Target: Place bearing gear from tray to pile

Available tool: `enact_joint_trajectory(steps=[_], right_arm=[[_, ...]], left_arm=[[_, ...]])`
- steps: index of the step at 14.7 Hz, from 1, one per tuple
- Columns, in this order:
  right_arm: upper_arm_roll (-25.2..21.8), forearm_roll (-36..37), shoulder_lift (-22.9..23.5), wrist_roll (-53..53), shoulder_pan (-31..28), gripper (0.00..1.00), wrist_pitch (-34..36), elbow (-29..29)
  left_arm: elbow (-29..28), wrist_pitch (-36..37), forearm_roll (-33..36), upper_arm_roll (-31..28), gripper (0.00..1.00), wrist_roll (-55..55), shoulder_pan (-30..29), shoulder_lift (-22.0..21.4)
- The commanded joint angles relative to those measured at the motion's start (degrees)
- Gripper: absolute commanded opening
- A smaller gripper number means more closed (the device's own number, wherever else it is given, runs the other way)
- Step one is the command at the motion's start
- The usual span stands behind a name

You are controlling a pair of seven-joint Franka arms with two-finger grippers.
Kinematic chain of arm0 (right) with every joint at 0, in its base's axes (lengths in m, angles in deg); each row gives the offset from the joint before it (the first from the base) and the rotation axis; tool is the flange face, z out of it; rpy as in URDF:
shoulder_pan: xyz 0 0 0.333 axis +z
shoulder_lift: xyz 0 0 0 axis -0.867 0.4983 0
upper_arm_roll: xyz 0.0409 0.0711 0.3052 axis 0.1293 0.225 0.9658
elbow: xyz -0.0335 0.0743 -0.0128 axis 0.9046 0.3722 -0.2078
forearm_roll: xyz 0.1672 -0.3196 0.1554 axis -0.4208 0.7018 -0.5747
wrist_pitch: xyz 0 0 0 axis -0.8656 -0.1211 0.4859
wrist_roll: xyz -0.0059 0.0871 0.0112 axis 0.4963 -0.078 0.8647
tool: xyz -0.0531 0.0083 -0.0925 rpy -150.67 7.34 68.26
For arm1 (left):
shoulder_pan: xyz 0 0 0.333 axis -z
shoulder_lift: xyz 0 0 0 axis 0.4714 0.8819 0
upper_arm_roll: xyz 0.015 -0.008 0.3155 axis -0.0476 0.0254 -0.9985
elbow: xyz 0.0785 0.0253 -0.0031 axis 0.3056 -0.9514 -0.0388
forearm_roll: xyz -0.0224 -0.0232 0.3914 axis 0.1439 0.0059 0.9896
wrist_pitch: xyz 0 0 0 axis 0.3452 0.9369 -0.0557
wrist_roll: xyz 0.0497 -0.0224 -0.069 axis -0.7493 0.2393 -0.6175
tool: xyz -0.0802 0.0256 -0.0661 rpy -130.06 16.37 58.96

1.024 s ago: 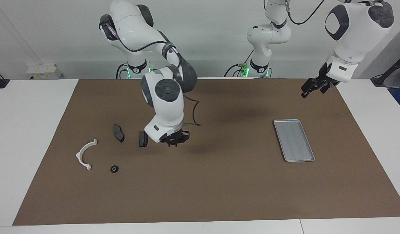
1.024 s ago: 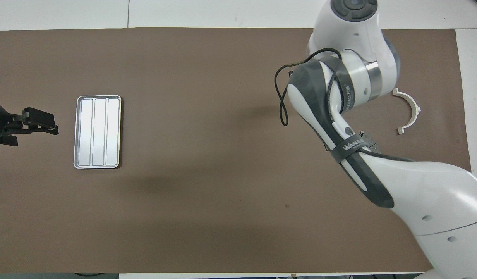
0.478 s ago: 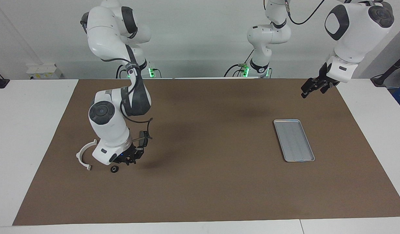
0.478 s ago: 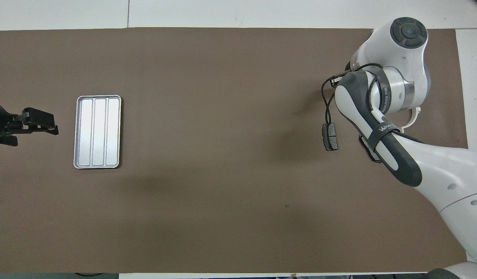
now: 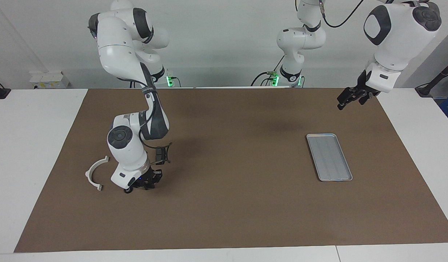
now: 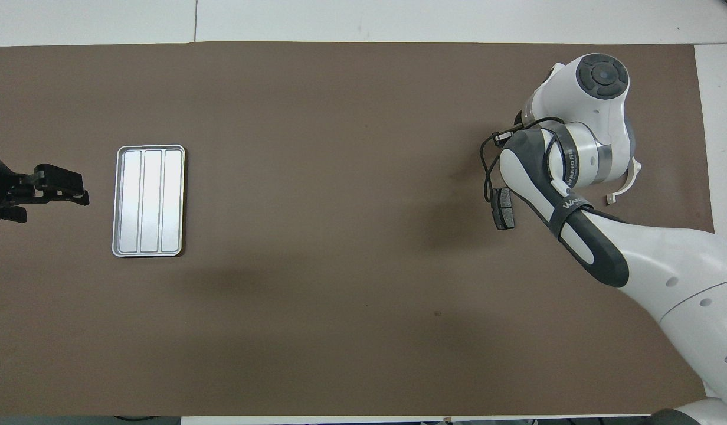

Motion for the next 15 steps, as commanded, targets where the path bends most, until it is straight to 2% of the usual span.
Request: enact_joint_trajectory(steps=[1,15], right_arm=[[0.4,0.1,-1.1,0.2,-0.2,1.0,-1.4,-1.5],[0.4,0.0,-8.3,0.6,-2.2,1.0,2.0,-1.1]], left_arm=[[0.1,0.8,0.2,0.1,1.0,0.3,-0.2,-0.8],[0.1,0.8,0.2,0.1,1.0,0.3,-0.2,-0.8]])
